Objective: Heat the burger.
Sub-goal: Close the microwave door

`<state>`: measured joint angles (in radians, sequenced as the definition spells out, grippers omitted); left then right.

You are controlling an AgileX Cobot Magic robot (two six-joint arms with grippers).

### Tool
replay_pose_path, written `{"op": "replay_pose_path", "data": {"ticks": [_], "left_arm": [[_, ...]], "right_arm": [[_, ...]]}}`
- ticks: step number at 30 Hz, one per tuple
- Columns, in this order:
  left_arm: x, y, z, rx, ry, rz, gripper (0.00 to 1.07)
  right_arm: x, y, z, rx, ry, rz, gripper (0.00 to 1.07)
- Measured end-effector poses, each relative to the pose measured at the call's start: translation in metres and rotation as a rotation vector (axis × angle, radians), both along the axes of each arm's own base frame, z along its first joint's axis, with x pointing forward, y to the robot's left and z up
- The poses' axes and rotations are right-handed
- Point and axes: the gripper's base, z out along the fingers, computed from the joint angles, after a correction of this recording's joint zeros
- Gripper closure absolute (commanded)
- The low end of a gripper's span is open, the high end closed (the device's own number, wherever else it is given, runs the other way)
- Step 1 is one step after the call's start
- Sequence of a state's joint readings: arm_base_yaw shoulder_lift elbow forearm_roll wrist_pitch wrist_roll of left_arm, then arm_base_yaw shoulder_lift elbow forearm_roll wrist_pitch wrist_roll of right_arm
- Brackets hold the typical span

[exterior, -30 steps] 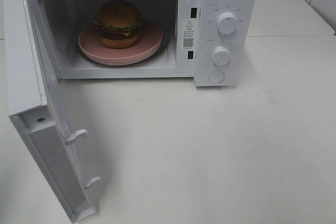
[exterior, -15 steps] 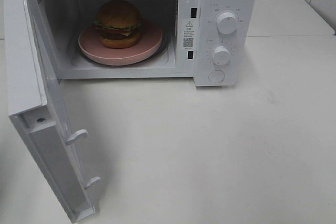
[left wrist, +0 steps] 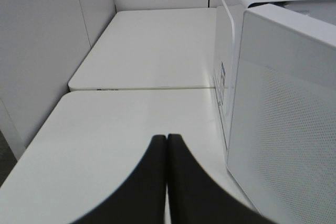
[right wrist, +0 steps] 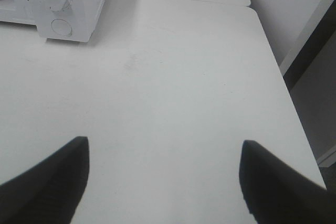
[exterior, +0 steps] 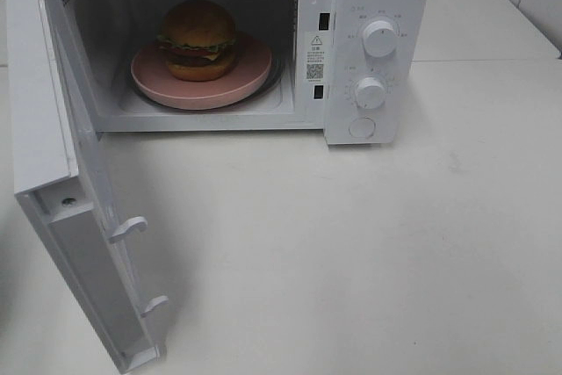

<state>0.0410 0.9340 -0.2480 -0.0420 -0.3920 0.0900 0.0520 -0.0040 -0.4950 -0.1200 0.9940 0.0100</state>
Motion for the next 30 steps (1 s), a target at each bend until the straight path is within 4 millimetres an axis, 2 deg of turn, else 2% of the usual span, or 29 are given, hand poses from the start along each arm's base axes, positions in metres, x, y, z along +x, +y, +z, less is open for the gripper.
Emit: {"op": "replay_pose_path", "data": {"ticks": [5,14,19,30], "left_arm": [[0.013,-0.007,-0.015,-0.041,0.049,-0.073,1.07],[0.024,-0.023,-0.024,-0.053,0.022,-0.244,1.07],[0.028,-0.046,-0.039,-0.040,0.086,-0.363,1.07],[0.031,-0.075,-0.057,-0.082,0.144,-0.442,1.07]], "right_arm": [[0.000,0.000,0.000,0.000,0.000,0.000,0.31],[0.000,0.000,0.000,0.000,0.000,0.000,0.31],[0.000,0.000,0.000,0.000,0.000,0.000,0.31],[0.000,0.000,0.000,0.000,0.000,0.000,0.31]]}}
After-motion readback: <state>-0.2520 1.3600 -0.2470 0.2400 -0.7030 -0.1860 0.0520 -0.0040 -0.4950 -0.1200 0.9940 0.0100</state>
